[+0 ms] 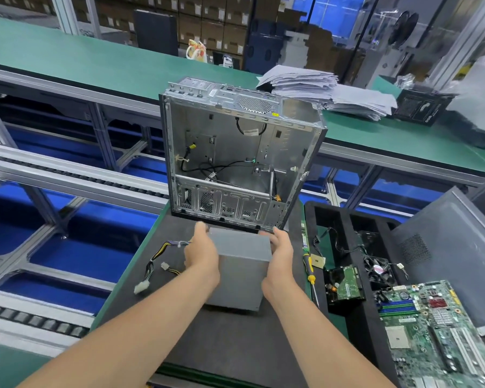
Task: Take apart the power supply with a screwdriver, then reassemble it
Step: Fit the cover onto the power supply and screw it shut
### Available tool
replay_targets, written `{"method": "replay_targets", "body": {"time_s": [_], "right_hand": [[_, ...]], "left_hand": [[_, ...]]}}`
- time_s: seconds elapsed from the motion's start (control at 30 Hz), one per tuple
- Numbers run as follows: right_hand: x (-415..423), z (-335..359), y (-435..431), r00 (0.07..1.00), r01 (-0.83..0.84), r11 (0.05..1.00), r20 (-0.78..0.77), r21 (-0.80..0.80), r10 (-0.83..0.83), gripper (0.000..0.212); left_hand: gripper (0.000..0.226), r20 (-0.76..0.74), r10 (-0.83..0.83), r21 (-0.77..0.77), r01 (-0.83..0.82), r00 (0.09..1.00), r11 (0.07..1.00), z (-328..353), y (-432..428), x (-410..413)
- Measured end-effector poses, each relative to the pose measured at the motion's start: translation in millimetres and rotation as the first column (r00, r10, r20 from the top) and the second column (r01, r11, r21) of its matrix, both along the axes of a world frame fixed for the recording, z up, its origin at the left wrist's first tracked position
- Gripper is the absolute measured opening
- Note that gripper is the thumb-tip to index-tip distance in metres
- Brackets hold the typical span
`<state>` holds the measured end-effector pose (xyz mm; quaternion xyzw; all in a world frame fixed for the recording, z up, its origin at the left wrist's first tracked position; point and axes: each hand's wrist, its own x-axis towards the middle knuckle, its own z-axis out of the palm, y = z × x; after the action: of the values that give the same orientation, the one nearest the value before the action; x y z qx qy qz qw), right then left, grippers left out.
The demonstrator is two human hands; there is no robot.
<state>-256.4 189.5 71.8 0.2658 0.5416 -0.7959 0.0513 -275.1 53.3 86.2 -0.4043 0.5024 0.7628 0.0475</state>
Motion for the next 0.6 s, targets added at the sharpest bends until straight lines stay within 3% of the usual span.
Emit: {"method": "replay_targets", "body": {"time_s": [0.07,0.13,0.23,0.3,0.4,0.43,0.5,0.6], "right_hand": [[0.5,4.8,4.4,0.984,-0.17,0.98,-0.033,0.101,0.174,0.021],[5.9,0.5,14.6,0.939,-0.299,0.877,-0.049,0.376,0.341,0.039],[10.3,-7.0,26.1,0.905,-0.287,0.74,-0.08,0.609,0.417,0.062],[8.6,-10.7,29.5,0.912,-0.283,0.69,-0.036,0.666,0.409,0.068],[8.9,-20.8,31.8,0.954,-0.279,0.815,0.051,0.508,0.295,0.072],[11.2,-27.9,33.2,0.966,-0.259,0.864,0.101,0.432,0.239,0.072],[20.8,-41.3,35.2,0.973,-0.177,0.947,0.195,0.266,0.127,0.073],[30.1,-50.8,34.9,0.97,-0.072,0.99,0.239,0.121,0.042,0.067]], "left_hand": [[0.066,0.056,-0.036,-0.027,0.038,0.998,0.999,9.6,-3.8,-18.3],[0.057,0.061,-0.109,0.002,0.109,0.992,0.994,15.8,-6.7,-33.2],[0.041,0.053,-0.242,-0.046,0.244,0.969,0.969,25.3,-18.4,-40.5],[0.046,0.095,-0.332,-0.04,0.337,0.939,0.941,25.6,-28.1,-38.6],[0.057,0.12,-0.327,0.031,0.325,0.938,0.945,11.1,-35.2,-25.3],[0.07,0.149,-0.276,0.014,0.277,0.95,0.961,1.5,-35.5,-19.3],[0.094,0.249,-0.143,-0.148,0.183,0.958,0.972,-15.1,-34.1,-2.1],[0.097,0.283,-0.013,-0.425,0.138,0.959,0.895,-32.7,-29.0,19.1]]}}
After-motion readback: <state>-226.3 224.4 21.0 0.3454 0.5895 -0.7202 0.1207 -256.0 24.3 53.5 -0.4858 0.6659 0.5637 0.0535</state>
